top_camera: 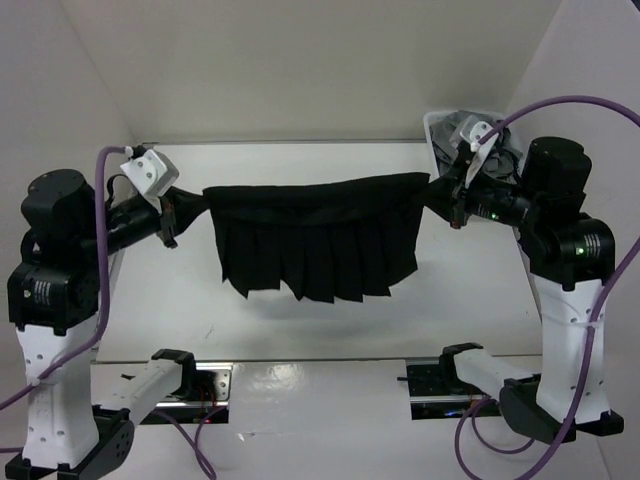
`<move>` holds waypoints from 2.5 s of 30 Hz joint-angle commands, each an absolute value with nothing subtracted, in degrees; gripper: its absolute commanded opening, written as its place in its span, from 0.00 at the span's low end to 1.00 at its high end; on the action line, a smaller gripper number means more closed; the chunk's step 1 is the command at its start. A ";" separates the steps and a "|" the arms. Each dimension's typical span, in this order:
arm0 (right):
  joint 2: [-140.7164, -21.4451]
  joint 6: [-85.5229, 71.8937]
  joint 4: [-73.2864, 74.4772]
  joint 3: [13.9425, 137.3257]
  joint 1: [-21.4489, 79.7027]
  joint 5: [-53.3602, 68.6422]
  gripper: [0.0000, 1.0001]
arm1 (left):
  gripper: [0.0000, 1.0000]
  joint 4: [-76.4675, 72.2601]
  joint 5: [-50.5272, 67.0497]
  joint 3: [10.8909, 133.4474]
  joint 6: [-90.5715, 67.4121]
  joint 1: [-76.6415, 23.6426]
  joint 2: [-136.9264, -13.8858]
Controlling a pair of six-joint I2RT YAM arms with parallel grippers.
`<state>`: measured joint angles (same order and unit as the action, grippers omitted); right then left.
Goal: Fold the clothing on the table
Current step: Flatten the skirt out
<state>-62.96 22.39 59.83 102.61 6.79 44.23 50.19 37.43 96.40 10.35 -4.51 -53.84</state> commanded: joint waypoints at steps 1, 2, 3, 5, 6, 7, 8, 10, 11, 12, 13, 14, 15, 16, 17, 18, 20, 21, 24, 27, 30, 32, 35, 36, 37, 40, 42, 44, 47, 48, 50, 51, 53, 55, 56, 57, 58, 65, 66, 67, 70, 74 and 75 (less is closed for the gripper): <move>-66.08 24.87 61.17 100.99 3.69 37.97 0.00 | 0.00 49.83 30.94 94.49 12.83 -2.29 -56.94; -68.27 24.18 61.17 101.60 3.69 37.97 0.00 | 0.00 49.83 30.94 94.48 12.83 -2.29 -57.82; -69.51 24.17 61.17 102.21 3.69 37.97 0.00 | 0.00 49.83 31.46 94.48 12.83 -2.29 -58.70; -71.88 23.03 60.56 104.14 3.69 38.49 0.00 | 0.00 48.52 31.99 94.48 12.22 -2.29 -61.51; -74.33 23.03 60.03 104.76 3.69 38.50 0.00 | 0.00 48.52 31.99 94.48 12.22 -2.29 -62.57; -75.66 22.16 59.42 105.81 3.69 38.50 0.00 | 0.00 47.73 31.99 94.48 11.69 -2.29 -64.84; -77.07 20.93 58.72 105.82 3.69 38.50 0.00 | 0.00 46.85 31.38 94.48 11.69 -2.29 -66.08; -82.16 19.61 57.66 109.06 3.69 37.88 0.00 | 0.00 44.92 31.38 94.48 11.07 -2.29 -70.03; -84.09 18.29 56.70 110.46 3.69 37.27 0.00 | 0.00 44.30 30.68 96.05 11.07 -2.29 -71.53; -88.11 17.50 55.82 114.13 3.69 37.27 0.00 | 0.00 43.69 30.67 97.37 10.47 -2.29 -75.02; -90.42 16.88 55.81 116.52 3.69 36.22 0.00 | 0.00 43.68 30.15 98.86 10.46 -2.29 -76.89; -92.61 15.92 55.81 119.15 3.69 34.82 0.00 | 0.00 43.68 30.15 100.79 10.46 -2.29 -78.64; -95.07 15.39 55.81 122.14 4.30 34.02 0.00 | 0.00 43.68 30.15 102.99 10.46 -2.29 -82.06; -99.27 14.68 55.29 127.39 4.31 33.49 0.00 | 0.00 43.68 30.15 107.36 9.94 -2.29 -83.57; -100.80 13.98 54.67 129.36 4.31 33.49 0.00 | 0.00 43.68 30.15 109.66 9.93 -2.29 -84.98; -102.03 13.28 54.67 132.25 4.31 33.49 0.00 | 0.00 44.20 31.02 112.04 9.93 -2.29 -87.34; -103.80 12.74 54.67 134.46 4.31 33.49 0.00 | 0.00 44.21 31.73 118.02 9.23 -2.29 -88.68; -103.80 12.74 54.67 134.99 4.83 34.01 0.00 | 0.00 44.82 31.73 119.26 9.23 -2.29 -88.68; -102.57 13.79 54.67 132.90 4.83 34.01 0.00 | 0.00 44.82 30.33 120.59 9.23 -2.29 -88.16; -100.03 14.85 52.84 126.08 4.83 34.01 0.00 | 0.00 43.69 28.48 115.07 9.76 -2.29 -85.36; -95.47 16.34 49.76 115.01 5.36 32.80 0.00 | 0.00 42.54 27.86 101.46 10.81 -2.29 -80.88; -93.79 19.23 50.96 107.89 8.07 28.59 0.00 | 0.00 42.54 26.72 90.08 11.95 -2.29 -77.37; -93.78 22.49 54.48 100.57 12.38 25.50 0.00 | 0.00 44.20 26.72 80.01 13.18 -2.29 -73.32; -93.78 24.41 57.62 96.28 13.44 24.97 0.00 | 0.00 46.12 26.72 75.02 13.18 -2.29 -72.52; -94.48 25.30 59.31 94.33 14.58 24.96 0.00 | 0.00 47.45 26.72 73.06 14.75 -2.29 -71.81; -95.97 28.29 64.75 88.87 19.06 24.35 0.00 | 0.00 52.72 29.08 68.92 17.04 -2.29 -70.40; -96.85 29.96 68.01 88.24 21.17 26.19 0.00 | 0.00 55.97 30.93 68.38 19.59 -2.29 -69.87; -99.13 32.95 73.62 90.34 24.42 27.33 0.00 | 0.00 55.99 31.46 68.38 20.30 -2.29 -68.74; -100.37 32.96 74.53 90.88 28.73 25.32 0.00 | 0.00 57.56 33.04 70.13 22.83 -2.29 -68.55; -100.37 33.48 74.53 90.88 29.78 24.18 0.00 | 0.00 58.18 33.66 70.66 23.46 -2.81 -69.34; -102.30 33.49 74.53 90.88 32.25 23.65 0.00 | 0.07 60.28 34.18 71.37 25.57 -2.81 -72.67; -103.00 33.49 74.53 90.88 32.86 23.64 0.00 | 0.10 60.99 34.19 71.89 26.27 -2.81 -73.82; -105.10 32.88 74.53 90.88 34.80 23.12 0.40 | 0.31 62.22 36.29 72.59 27.42 -2.81 -76.45; -105.64 32.87 74.53 90.27 36.81 22.59 0.74 | 0.45 62.93 36.83 73.21 27.95 -2.81 -76.99; -106.17 32.87 74.53 90.26 37.44 21.89 0.82 | 0.55 62.93 37.44 74.17 27.95 -2.81 -76.99; -106.17 32.87 74.53 90.26 37.44 21.88 0.86 | 0.68 63.63 37.44 74.88 27.95 -2.81 -76.99; -106.17 32.87 74.53 90.26 37.96 21.10 0.91 | 0.78 63.63 37.44 75.58 28.56 -2.81 -76.99; -108.80 34.10 74.53 95.26 36.83 18.28 0.94 | 0.88 61.27 34.11 79.27 25.50 -2.81 -76.99; -110.46 34.10 74.53 97.62 35.70 18.28 0.94 | 0.88 59.08 33.58 79.28 23.75 -2.81 -76.99; -111.52 33.58 74.53 98.86 35.07 18.28 0.94 | 0.88 57.93 33.57 79.28 22.95 -2.29 -76.99; -115.48 29.45 71.29 101.86 33.40 18.28 0.96 | 0.89 50.73 31.65 75.60 19.17 -2.29 -77.69; -121.54 23.47 65.40 105.02 33.40 18.88 0.98 | 0.90 43.69 31.63 71.28 13.28 -1.23 -82.25; -122.68 22.51 64.35 105.81 33.40 19.68 0.98 | 0.90 42.99 31.64 70.58 12.75 -1.23 -83.57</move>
<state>-119.28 27.59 69.34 102.63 33.08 18.28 49.95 31.73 72.58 17.78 -1.91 -79.90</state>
